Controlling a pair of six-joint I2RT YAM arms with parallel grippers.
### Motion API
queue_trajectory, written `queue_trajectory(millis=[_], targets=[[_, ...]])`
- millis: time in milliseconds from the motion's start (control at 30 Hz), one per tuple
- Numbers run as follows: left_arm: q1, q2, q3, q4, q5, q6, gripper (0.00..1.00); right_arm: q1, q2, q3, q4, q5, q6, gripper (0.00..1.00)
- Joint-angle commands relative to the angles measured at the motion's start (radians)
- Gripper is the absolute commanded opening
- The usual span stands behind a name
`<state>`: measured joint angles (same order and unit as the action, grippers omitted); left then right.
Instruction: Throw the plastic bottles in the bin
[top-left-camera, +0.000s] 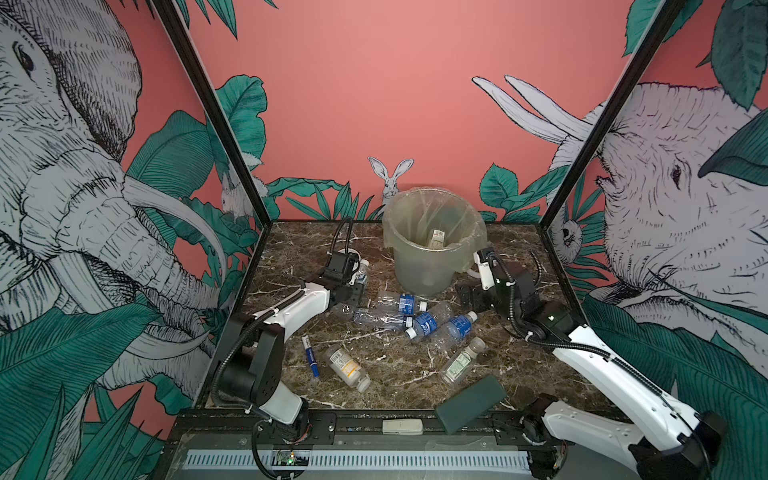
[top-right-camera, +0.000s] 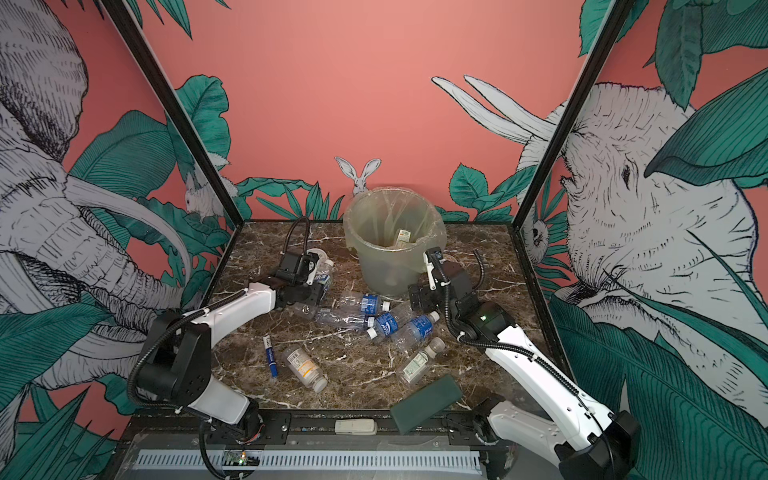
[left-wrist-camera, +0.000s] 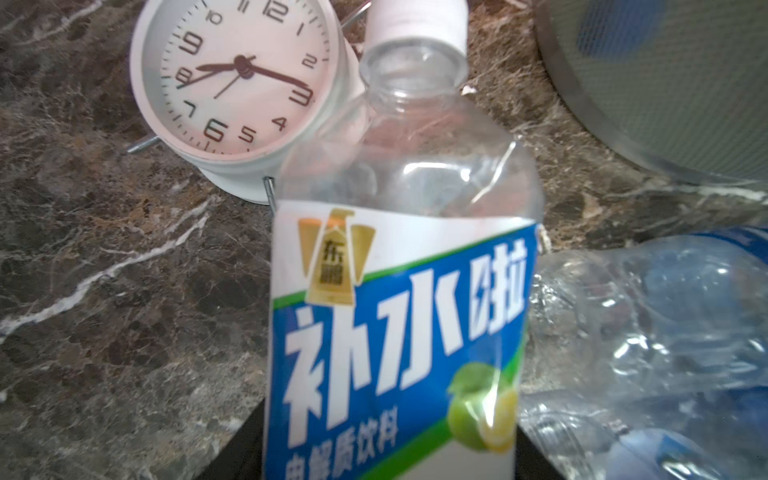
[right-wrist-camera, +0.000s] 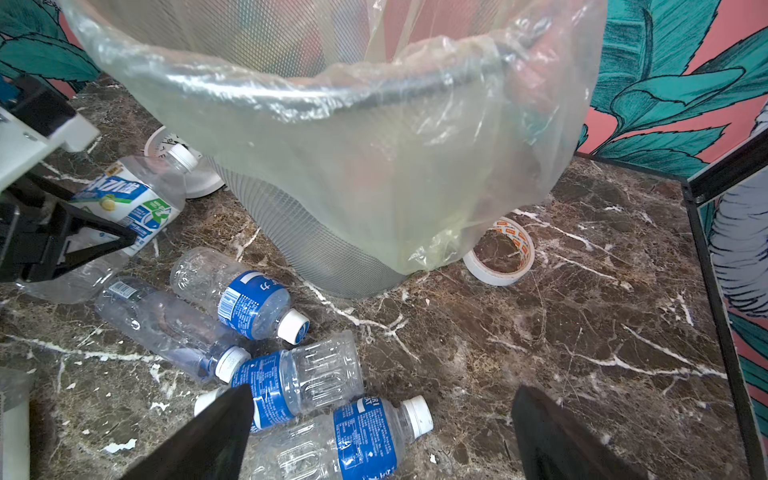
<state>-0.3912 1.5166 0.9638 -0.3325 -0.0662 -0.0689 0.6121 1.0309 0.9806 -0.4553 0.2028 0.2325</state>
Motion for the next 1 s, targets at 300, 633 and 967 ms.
queue_trajectory(millis=[300,633,967], targets=[[-0.008,-0.361,-0.122,0.006,0.065,-0.033,0.53,-0.002,-0.027,-0.049,0.049,-0.014,0.010,0.99],[-0.008,-0.566,-0.129,0.031,0.126,-0.042,0.53,-0.003,-0.035,-0.077,0.047,-0.022,0.019,0.99],[-0.009,-0.552,0.137,-0.011,0.167,-0.026,0.53,-0.002,-0.058,-0.076,0.047,-0.036,0.029,0.99]])
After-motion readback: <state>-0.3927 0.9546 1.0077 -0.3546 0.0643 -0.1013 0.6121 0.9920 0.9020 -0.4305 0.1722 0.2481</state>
